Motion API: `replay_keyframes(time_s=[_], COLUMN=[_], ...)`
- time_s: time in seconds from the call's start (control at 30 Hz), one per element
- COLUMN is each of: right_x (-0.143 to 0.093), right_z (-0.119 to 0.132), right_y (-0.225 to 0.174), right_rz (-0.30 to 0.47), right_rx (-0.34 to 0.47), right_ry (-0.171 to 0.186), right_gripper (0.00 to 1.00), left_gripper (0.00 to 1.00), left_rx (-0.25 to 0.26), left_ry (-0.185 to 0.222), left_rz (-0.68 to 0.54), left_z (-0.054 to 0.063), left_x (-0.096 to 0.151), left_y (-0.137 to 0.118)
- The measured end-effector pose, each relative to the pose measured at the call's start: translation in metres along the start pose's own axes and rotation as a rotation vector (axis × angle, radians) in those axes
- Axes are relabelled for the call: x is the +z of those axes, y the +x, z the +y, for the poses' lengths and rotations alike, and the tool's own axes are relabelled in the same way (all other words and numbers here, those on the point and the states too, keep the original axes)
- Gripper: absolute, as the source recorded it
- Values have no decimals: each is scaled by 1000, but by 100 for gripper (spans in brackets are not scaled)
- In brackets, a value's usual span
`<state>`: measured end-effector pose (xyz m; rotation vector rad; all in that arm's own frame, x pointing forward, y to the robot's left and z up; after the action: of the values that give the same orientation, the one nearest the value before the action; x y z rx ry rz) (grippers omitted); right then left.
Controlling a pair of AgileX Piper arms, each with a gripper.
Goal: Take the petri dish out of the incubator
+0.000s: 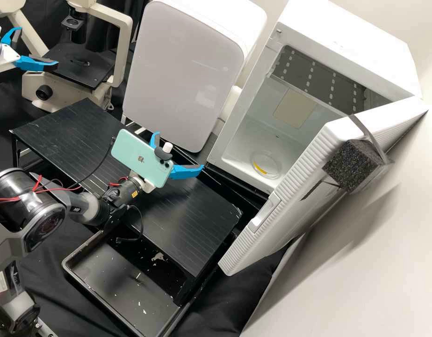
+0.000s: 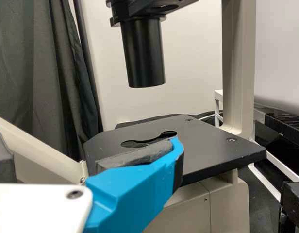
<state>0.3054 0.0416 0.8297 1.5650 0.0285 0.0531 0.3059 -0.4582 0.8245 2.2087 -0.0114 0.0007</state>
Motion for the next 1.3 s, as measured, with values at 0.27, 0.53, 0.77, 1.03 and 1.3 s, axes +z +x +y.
replay_keyframes(time_s=[0.27, 0.53, 0.77, 1.03, 1.3], right_x=[10, 37, 66, 84, 84], right_z=[5, 24, 51, 89, 110], right_y=[-7, -27, -30, -10, 26], right_rz=[-5, -32, -71, -79, -53], right_rx=[7, 77, 177, 292, 311], right_ry=[-7, 53, 52, 21, -2], right_gripper=[100, 100, 100, 100, 100], left_gripper=[100, 100, 100, 100, 100], left_rx=[0, 0, 0, 0, 0], left_ry=[0, 0, 0, 0, 0], left_rz=[0, 0, 0, 0, 0], left_z=[0, 0, 0, 0, 0], left_x=[0, 0, 0, 0, 0], left_y=[0, 0, 0, 0, 0])
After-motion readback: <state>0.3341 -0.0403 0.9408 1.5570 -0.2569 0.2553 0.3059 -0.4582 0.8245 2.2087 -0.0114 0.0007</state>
